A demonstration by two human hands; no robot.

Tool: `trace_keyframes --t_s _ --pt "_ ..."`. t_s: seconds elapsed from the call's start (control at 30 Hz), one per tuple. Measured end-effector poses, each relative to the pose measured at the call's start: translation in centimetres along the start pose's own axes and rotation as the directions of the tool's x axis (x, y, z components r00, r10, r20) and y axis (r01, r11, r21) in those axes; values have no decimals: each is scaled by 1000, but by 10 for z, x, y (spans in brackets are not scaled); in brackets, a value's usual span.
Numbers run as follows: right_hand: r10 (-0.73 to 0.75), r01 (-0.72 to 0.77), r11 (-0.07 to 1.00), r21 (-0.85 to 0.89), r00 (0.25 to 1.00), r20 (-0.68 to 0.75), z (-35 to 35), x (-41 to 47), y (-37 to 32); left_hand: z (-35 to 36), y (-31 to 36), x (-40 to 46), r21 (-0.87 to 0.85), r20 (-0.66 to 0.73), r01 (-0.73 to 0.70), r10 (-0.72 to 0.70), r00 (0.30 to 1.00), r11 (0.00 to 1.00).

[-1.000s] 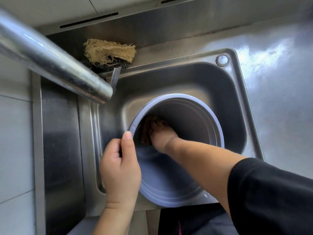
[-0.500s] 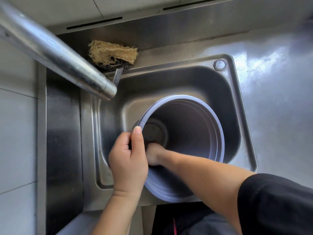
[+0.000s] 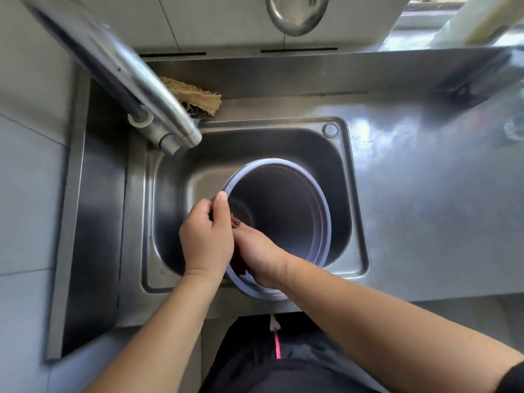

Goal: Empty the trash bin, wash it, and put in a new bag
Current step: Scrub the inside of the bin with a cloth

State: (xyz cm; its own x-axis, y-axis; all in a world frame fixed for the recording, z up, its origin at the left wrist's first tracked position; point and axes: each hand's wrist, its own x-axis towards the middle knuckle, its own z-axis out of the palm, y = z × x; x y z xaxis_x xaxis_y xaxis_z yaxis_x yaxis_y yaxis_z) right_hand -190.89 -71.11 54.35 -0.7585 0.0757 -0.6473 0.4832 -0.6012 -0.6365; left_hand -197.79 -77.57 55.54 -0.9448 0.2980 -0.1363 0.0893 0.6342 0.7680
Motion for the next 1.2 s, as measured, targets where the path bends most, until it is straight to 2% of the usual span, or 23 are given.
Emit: trace_keyframes --t_s 0.1,0.17,0.23,0.3,0.4,0.47,0.63,0.8,0.87,0.93,0.97,1.0,1.07,1.1,1.13,1.2 --pt "11 -9 969 -248 1000 4 -6 -38 0 2 2 -2 -93 32 83 -81 996 992" --pt "-38 61 854 -517 998 55 -16 -59 11 1 2 -2 -88 31 92 -89 996 992" --pt "-161 227 558 -798 973 164 -29 -75 24 -2 2 2 -5 3 50 -50 999 999" --pt "-226 337 264 -904 933 281 -44 -84 35 -5 4 8 49 -1 19 -19 1000 999" --pt "-182 347 -57 -936 919 351 -76 -91 42 -6 8 16 84 42 -45 41 998 995" --pt "-147 353 -191 -916 912 382 -100 -95 40 -5 12 18 94 90 -101 93 992 990" --pt "-43 379 -440 -814 897 441 -143 -95 15 0 20 23 89 191 -178 158 969 980" --pt "65 354 -587 -728 917 393 -168 -87 -26 -2 16 23 57 146 -112 102 984 992" --pt "25 339 -593 -731 914 404 -170 -86 -45 -5 13 29 59 108 -54 47 993 997" --pt "-79 294 -490 -821 923 377 -171 -87 -61 -9 9 34 62 78 9 -14 997 998" --pt "-184 263 -373 -890 919 349 -172 -89 -68 -12 7 36 67 63 36 -41 997 997" --pt "-309 220 -209 -953 909 278 -172 -92 -74 -13 4 38 75 48 60 -64 997 995" --pt "-497 129 104 -986 865 61 -177 -100 -89 -15 0 39 68 23 101 -103 994 993" --pt "-558 83 215 -973 829 -52 -182 -101 -96 -15 -2 39 57 14 112 -113 994 992" --pt "-597 40 296 -954 787 -152 -189 -101 -104 -16 -3 39 50 7 113 -113 994 992" --pt "-661 -31 328 -944 706 -254 -202 -97 -122 -16 -5 38 47 -2 106 -106 994 993"
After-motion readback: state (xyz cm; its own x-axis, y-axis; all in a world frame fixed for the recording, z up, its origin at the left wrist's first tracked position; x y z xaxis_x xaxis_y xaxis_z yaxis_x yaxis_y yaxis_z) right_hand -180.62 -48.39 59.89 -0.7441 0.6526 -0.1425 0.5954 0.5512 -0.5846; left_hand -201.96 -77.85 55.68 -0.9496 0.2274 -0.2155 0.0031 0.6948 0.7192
